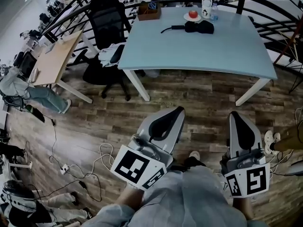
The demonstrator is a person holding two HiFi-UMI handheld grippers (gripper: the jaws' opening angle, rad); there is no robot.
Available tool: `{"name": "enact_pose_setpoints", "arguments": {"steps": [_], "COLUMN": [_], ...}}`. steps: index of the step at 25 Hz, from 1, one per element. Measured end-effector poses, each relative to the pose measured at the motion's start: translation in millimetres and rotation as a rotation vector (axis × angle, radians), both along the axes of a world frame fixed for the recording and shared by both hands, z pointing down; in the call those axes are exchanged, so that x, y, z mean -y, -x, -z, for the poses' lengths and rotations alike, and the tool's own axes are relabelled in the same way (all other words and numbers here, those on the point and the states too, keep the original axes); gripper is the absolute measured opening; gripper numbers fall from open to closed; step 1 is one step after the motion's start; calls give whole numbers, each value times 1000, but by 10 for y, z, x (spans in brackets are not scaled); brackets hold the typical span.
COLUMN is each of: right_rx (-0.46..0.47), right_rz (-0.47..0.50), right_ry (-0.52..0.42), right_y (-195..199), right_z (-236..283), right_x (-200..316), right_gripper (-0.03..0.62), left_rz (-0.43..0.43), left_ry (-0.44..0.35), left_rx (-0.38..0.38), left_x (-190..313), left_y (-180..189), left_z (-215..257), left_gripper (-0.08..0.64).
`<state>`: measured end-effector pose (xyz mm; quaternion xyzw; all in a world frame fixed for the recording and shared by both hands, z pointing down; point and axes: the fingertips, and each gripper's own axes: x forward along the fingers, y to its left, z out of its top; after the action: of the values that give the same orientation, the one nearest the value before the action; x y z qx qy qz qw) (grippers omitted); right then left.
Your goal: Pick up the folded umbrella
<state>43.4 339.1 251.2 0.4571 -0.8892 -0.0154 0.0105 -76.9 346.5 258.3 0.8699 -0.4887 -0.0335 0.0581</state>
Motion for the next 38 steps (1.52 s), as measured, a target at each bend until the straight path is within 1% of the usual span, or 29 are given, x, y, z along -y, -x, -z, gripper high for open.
{"name": "enact_pose_setpoints", "arguments": {"steps": [12, 19, 25, 34, 38], "right_rx": [7, 5, 14, 18, 11], "right_rz": [67, 97, 93, 65, 42], "right_ry": [1, 6, 10, 6, 19], "right_y": [-472, -694, -843, -984, -1056], "right_z": [-2, -57, -105, -103, -116], "right_x": [612, 776, 787, 836, 881], "right_gripper": [0, 0, 0, 0, 0], "left_rz": [102, 148, 146, 137, 120], "left_ry": [-1, -3, -5, -11, -17], "left_rx": [-7, -6, 15, 22, 62], "left_x": [517, 654, 669, 754, 818], "left_y": [-354, -517, -656, -745, -800], "left_z": [37, 24, 12, 25, 39], "left_gripper": [5, 5, 5, 5, 5]}}
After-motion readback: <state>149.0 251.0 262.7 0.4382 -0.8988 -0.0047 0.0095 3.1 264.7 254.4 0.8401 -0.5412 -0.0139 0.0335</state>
